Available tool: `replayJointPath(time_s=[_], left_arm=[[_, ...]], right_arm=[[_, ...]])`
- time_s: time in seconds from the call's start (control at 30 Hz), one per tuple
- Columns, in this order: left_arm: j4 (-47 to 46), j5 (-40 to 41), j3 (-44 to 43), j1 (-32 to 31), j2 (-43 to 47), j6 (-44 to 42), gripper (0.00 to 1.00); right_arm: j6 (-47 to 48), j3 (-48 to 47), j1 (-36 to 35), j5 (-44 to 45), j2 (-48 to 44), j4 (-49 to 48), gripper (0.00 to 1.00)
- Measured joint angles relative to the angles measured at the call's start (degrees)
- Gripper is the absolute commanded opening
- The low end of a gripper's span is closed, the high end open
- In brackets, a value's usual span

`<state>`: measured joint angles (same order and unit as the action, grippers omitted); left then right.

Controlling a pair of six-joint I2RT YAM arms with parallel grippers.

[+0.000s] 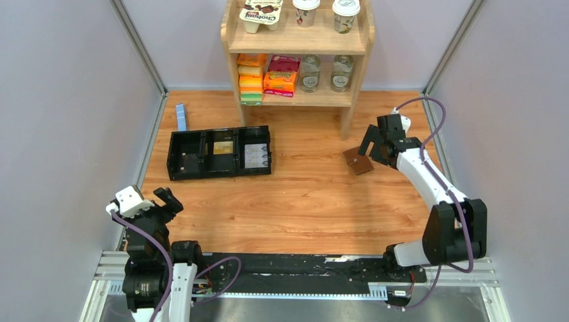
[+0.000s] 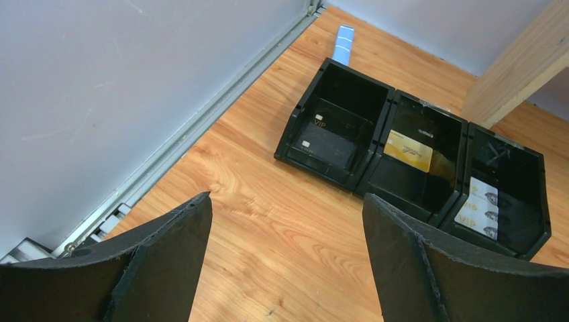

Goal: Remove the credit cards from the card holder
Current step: Open the card holder at the center of the board.

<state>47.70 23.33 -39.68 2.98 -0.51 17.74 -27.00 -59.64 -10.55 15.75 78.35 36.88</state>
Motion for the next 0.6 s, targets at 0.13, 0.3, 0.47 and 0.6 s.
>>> replayJointPath(time_s=[0.13, 0.3, 0.47, 0.6], left_arm=[[0.0, -0.3, 0.0, 0.0, 0.0, 0.0, 0.92], [-0.3, -1.0, 0.0, 0.0, 0.0, -0.1, 0.94], [-0.8, -3.7, 0.0, 0.0, -1.1, -0.7, 0.94], [-1.8, -7.0, -0.2, 0.0, -4.9, -1.8, 0.91]], right_arm=[[0.8, -1.4, 5.0, -4.2, 6.5, -1.6, 1.00], [3.1, -6.4, 8.1, -9.7, 18.0, -2.7, 0.92], [5.0, -7.3, 8.2, -16.0, 23.7, -3.9, 0.77], [5.7, -7.4, 8.2, -21.5, 24.8, -5.3, 0.59]])
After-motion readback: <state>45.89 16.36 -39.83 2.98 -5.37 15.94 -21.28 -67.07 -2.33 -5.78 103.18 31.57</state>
